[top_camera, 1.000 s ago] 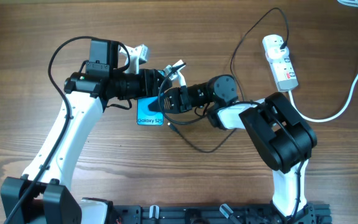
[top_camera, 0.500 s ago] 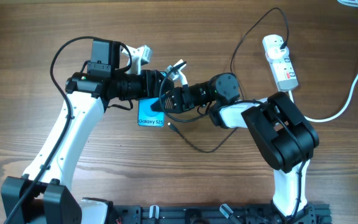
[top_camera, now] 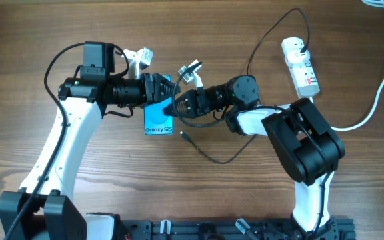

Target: Plug charger to phone and switch on socket

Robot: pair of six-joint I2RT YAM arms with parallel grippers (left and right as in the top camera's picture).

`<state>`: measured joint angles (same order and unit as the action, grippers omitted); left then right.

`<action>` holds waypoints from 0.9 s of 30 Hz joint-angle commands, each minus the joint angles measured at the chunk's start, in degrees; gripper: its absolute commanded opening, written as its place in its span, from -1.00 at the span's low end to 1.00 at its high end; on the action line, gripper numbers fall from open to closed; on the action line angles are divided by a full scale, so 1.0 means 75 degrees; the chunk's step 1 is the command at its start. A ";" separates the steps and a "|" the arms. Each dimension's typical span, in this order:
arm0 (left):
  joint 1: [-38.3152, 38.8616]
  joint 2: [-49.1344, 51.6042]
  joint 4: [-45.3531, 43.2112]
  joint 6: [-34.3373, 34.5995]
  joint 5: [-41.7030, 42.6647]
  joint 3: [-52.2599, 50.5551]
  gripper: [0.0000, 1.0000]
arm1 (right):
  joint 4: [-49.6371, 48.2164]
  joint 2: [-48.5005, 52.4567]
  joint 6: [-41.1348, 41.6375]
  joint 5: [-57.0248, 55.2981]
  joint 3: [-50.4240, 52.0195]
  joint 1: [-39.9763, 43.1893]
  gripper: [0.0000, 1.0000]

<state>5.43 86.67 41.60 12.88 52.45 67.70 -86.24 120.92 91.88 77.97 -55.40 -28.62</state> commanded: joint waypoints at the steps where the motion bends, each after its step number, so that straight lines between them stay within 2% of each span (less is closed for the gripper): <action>1: -0.0061 -0.0414 0.0143 -0.0009 0.0898 0.0090 -0.68 | 0.0251 0.0233 0.0154 -0.0221 0.0073 0.0315 -0.91; 5: -0.0061 -0.0414 0.0146 -0.0009 0.0895 0.0090 -0.92 | 0.0254 0.0233 0.0152 -0.0221 0.0073 0.0315 -0.86; 11: -0.0137 -0.0414 0.0134 -0.0009 0.0889 0.0090 -0.92 | 0.0248 0.0233 0.0154 -0.0221 0.0073 0.0321 -0.42; 16: -0.0396 -0.0414 0.0181 0.0000 0.0892 0.0090 -0.92 | 0.0239 0.0233 0.0152 -0.0213 0.0073 0.0329 -0.34; 21: -0.0799 -0.0414 0.0230 0.0825 0.0938 0.0090 -0.92 | 0.0184 0.0233 0.0181 -0.0090 0.0073 0.0463 0.01; 24: -0.1192 -0.0414 0.0198 0.1177 0.1856 0.0090 -0.92 | 0.0181 0.0233 0.0204 0.0152 0.0073 0.0656 0.14; 27: -0.1533 -0.0414 0.0198 0.1300 0.2891 0.0090 -0.92 | 0.0128 0.0233 0.0198 0.0262 0.0073 0.0842 0.18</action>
<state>-3.46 85.25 43.27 19.31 62.13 67.70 -84.51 121.67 93.23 78.22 -55.22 -23.75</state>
